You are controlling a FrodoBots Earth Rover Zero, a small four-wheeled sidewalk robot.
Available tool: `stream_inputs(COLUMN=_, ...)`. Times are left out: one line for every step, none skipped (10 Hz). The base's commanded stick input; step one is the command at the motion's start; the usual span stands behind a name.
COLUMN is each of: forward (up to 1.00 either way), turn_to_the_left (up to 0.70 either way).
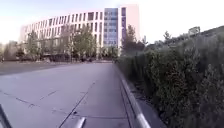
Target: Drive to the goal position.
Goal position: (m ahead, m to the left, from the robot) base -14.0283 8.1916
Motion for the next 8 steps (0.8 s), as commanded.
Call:
stream_inputs(forward=0.0, turn_to_the_left=0.45)
stream_inputs(forward=0.0, turn_to_the_left=0.45)
stream_inputs(forward=0.0, turn_to_the_left=0.45)
stream_inputs(forward=0.0, turn_to_the_left=0.45)
stream_inputs(forward=0.0, turn_to_the_left=0.45)
stream_inputs(forward=0.0, turn_to_the_left=0.45)
stream_inputs(forward=0.0, turn_to_the_left=0.45)
stream_inputs(forward=0.0, turn_to_the_left=0.45)
